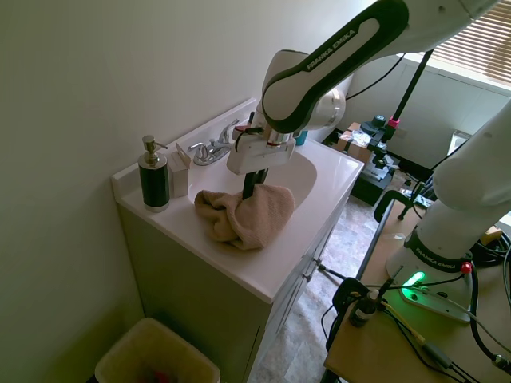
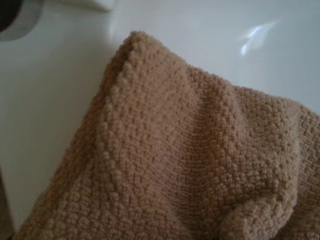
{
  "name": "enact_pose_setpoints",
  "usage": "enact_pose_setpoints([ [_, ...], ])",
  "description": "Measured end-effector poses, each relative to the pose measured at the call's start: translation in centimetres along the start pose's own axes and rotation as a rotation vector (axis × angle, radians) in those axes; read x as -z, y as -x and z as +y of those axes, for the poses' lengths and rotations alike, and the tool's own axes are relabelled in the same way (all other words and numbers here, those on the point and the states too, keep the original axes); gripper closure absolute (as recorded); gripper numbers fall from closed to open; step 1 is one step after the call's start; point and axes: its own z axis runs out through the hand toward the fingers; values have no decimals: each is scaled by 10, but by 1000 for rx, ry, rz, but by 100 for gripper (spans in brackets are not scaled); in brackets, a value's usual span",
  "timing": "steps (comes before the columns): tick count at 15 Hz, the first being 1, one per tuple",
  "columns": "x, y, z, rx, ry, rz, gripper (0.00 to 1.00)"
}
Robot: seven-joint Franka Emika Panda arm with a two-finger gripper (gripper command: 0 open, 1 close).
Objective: Sanitize the sink
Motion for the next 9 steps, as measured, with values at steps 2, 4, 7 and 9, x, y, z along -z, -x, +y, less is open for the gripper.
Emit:
enact_pose_setpoints([
  [2,-1,49,7,96,46,-14,0],
  [4,0,88,17,157,80,-9,0],
  [7,18,90,17,178,78,27,0],
  [9,25,82,17,172,68,30,0],
])
